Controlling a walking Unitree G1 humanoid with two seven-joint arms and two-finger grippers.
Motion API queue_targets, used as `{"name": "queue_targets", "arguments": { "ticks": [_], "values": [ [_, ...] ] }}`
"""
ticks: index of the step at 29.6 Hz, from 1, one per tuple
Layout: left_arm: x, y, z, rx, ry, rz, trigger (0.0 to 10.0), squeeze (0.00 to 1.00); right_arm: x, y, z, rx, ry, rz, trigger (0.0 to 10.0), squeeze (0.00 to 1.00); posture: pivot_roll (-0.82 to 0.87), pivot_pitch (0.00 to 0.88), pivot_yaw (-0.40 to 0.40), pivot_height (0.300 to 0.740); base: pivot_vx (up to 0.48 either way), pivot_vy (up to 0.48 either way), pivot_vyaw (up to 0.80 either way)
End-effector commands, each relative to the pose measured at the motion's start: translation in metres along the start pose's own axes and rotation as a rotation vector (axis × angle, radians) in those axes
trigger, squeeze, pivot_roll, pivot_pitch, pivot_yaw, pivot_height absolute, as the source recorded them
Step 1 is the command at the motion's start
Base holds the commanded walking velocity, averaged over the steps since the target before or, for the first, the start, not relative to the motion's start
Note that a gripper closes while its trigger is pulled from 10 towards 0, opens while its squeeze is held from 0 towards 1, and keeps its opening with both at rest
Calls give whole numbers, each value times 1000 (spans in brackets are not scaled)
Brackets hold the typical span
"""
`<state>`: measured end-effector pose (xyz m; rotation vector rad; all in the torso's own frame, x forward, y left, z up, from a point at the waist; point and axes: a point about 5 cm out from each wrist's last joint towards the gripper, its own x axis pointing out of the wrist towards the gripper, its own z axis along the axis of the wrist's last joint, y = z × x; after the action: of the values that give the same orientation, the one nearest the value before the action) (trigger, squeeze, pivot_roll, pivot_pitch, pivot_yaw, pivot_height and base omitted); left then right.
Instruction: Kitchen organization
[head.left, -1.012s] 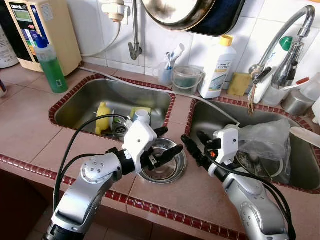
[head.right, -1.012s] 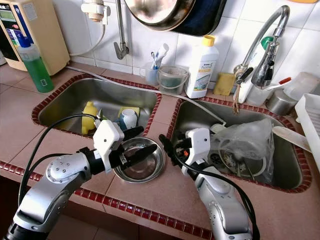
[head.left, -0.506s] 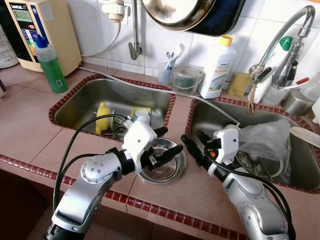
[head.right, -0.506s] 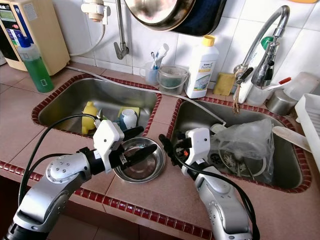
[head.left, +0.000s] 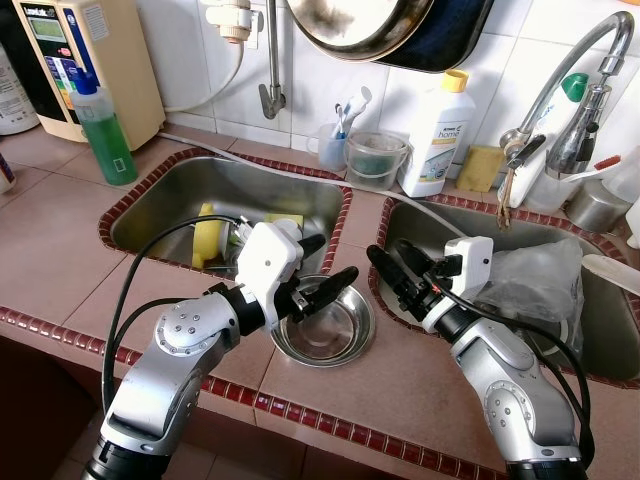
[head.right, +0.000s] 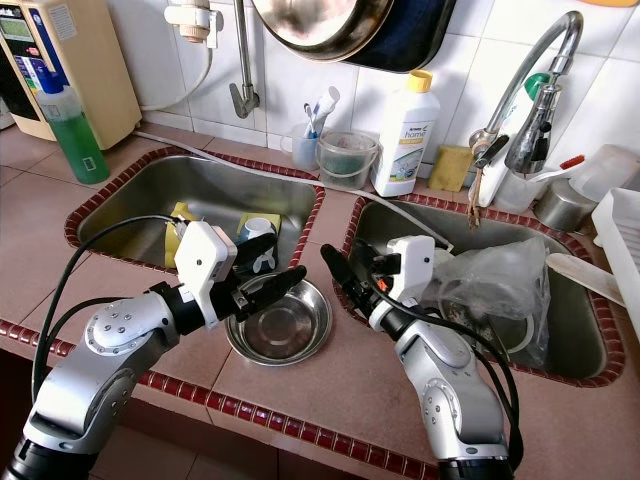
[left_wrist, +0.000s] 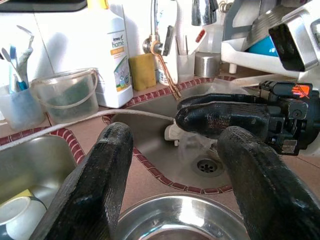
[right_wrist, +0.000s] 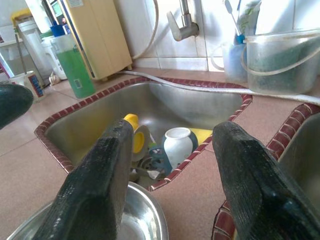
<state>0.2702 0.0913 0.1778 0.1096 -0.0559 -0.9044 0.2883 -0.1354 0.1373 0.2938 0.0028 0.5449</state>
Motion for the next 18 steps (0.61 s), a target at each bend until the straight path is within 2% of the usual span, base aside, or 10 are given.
{"name": "queue_targets", "arguments": {
  "ticks": [1, 4, 6, 18],
  "values": [
    [1, 1, 1, 1, 5, -4, 10000, 0, 1, -4, 0, 8, 13, -14, 10000, 0, 55, 0, -39, 740, 0, 0, 0],
    [-6, 1, -15, -2, 54, -11, 10000, 0, 2, -8, -10, 0, 73, -32, 10000, 0, 54, 0, -39, 740, 0, 0, 0],
    [-7, 0, -18, -10, 69, -15, 10000, 0, 3, -10, -15, -2, 89, -35, 10000, 0, 55, 0, -39, 740, 0, 0, 0],
    [-10, -5, -10, -20, 52, -65, 10000, 0, 13, -11, -25, 15, 165, 34, 10000, 0, 67, 0, -46, 740, 0, 0, 0]
  ]
}}
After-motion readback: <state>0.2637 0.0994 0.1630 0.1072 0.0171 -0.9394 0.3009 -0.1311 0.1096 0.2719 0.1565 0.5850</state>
